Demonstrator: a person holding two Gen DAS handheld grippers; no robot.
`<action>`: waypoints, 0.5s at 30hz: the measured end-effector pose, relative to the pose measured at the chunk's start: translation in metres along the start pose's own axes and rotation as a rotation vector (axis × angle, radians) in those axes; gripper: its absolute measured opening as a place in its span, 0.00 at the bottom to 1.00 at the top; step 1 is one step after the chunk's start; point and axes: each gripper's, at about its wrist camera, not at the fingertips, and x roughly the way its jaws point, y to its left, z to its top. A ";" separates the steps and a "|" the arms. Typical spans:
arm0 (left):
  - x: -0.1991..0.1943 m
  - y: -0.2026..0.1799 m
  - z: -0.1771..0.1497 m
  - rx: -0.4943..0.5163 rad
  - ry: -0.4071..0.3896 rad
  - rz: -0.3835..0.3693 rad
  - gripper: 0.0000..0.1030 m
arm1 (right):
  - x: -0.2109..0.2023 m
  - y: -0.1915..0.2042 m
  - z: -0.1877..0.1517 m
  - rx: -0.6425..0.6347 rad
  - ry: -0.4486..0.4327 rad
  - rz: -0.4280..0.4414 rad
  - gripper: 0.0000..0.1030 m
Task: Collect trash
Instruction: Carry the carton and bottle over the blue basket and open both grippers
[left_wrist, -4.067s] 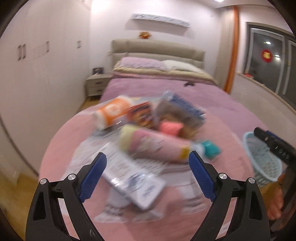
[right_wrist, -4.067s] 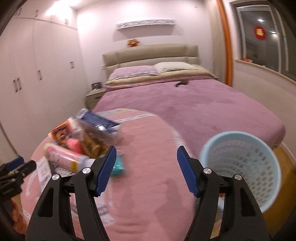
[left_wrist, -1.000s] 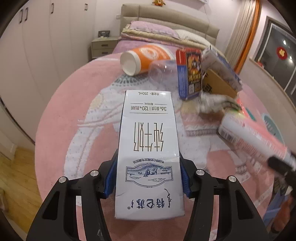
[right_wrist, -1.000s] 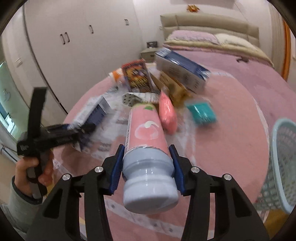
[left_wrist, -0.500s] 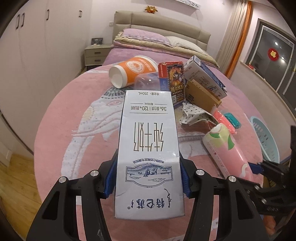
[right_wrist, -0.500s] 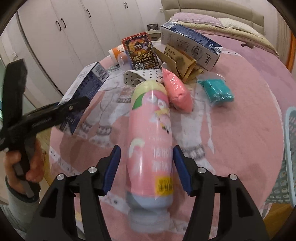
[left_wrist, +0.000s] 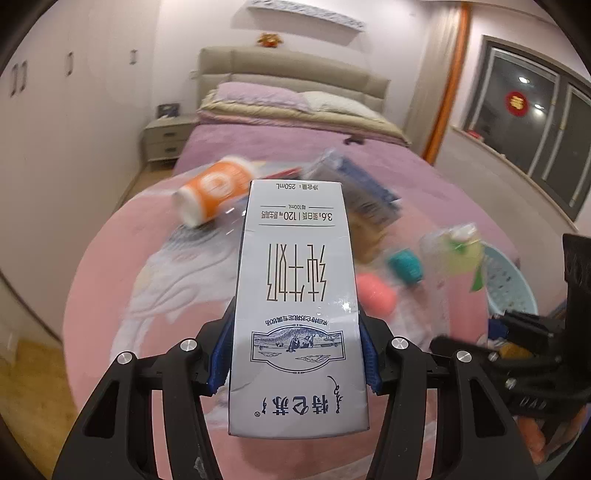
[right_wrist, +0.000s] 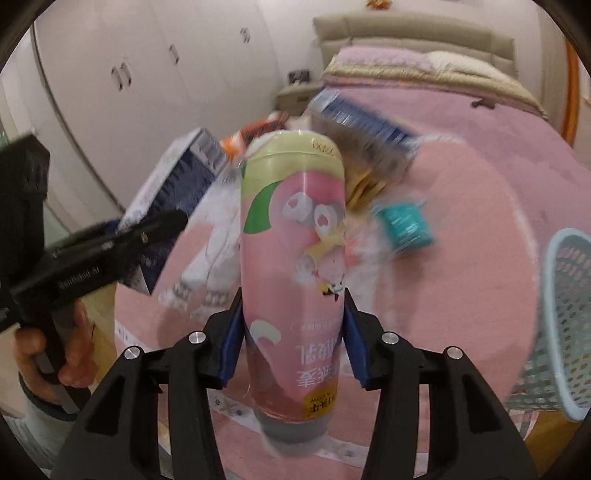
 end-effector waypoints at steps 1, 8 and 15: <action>0.001 -0.007 0.003 0.013 -0.003 -0.009 0.52 | -0.007 -0.005 0.002 0.013 -0.018 -0.008 0.44; 0.031 -0.069 0.022 0.098 0.006 -0.114 0.52 | -0.047 -0.065 0.009 0.153 -0.112 -0.094 0.44; 0.073 -0.155 0.037 0.187 0.031 -0.260 0.52 | -0.088 -0.143 -0.004 0.301 -0.190 -0.268 0.44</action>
